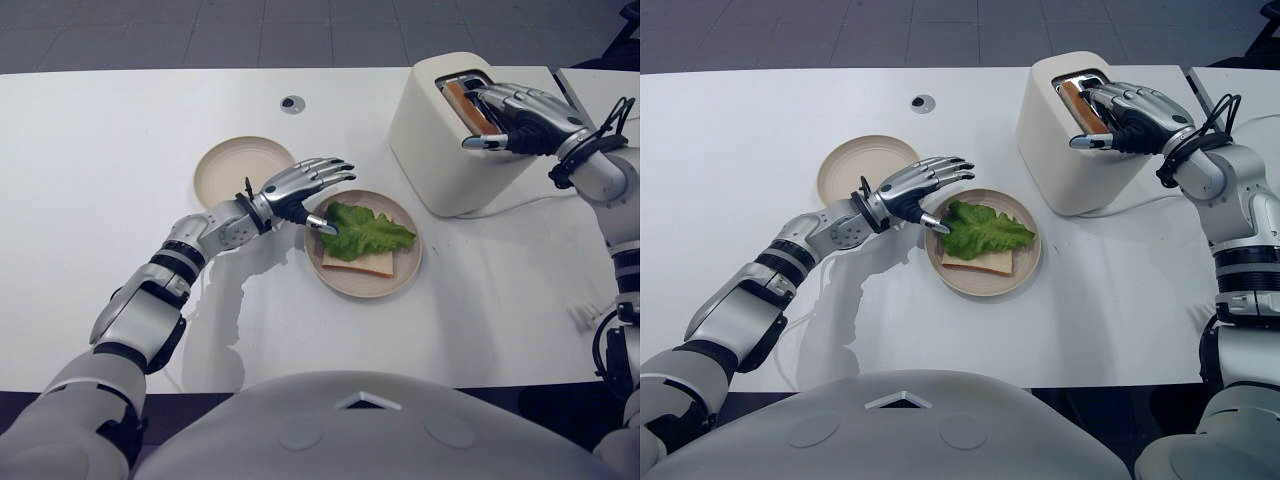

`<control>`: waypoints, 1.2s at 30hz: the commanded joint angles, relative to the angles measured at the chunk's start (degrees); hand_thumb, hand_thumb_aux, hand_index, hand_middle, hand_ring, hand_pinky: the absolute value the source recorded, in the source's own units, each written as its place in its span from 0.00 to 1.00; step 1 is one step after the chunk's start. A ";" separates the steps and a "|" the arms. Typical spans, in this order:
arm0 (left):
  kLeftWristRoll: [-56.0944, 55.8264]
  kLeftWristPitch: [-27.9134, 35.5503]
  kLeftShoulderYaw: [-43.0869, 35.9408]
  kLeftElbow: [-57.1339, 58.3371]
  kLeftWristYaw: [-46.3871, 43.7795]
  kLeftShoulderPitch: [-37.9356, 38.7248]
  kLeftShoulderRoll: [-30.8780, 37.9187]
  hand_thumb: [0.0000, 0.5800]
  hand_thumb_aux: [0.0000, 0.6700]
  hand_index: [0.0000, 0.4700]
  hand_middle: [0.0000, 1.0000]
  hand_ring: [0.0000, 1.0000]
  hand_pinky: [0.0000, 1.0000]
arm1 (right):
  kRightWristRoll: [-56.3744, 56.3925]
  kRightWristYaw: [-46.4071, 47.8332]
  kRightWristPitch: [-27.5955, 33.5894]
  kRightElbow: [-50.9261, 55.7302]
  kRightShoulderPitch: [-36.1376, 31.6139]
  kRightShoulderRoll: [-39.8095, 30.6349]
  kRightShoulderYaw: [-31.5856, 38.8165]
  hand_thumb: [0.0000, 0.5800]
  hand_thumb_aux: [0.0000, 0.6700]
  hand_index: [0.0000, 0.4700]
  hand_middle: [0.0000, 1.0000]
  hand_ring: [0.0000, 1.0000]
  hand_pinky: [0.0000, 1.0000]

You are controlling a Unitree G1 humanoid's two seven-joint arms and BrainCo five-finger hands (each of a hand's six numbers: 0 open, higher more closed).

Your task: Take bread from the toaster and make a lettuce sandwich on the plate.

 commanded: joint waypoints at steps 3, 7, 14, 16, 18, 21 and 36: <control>0.13 -0.09 -0.19 1.39 0.32 -0.43 -0.03 0.00 0.00 0.00 0.00 0.00 0.00 | -1.62 -4.49 0.49 3.27 -2.00 1.22 1.81 1.00 1.00 1.00 0.68 0.68 0.68; 0.35 -0.05 -0.42 1.98 0.59 -0.59 -0.19 0.00 0.00 0.00 0.00 0.00 0.00 | -1.09 -6.70 1.12 3.20 -1.92 0.30 0.97 0.11 0.05 0.05 0.60 0.60 0.60; 0.49 -0.48 -0.77 2.81 0.66 -0.61 -0.46 0.00 0.00 0.00 0.00 0.00 0.00 | 0.72 -7.50 1.71 2.63 -0.37 -2.90 -1.77 0.00 0.00 0.00 0.59 0.59 0.59; 0.45 -0.64 -0.79 2.96 0.69 -0.62 -0.50 0.00 0.00 0.00 0.00 0.00 0.00 | 3.12 -6.37 1.48 1.21 0.83 -4.02 -3.80 0.00 0.00 0.00 0.57 0.57 0.57; 0.36 -0.85 -0.78 2.95 0.72 -0.55 -0.51 0.00 0.00 0.00 0.00 0.00 0.00 | 5.45 -3.88 1.19 -0.07 3.08 -5.48 -5.19 0.00 0.00 0.00 0.54 0.54 0.54; 0.37 -0.97 -0.86 2.94 0.60 -0.46 -0.60 0.00 0.00 0.00 0.00 0.00 0.00 | 5.84 -1.55 1.27 -0.48 4.80 -6.33 -4.67 0.00 0.00 0.00 0.48 0.48 0.48; 0.57 -0.90 -1.02 3.61 0.79 -0.45 -0.60 0.00 0.00 0.00 0.00 0.00 0.00 | 1.76 -5.87 -2.40 0.13 0.94 -2.32 0.99 1.00 1.00 1.00 0.14 0.14 0.14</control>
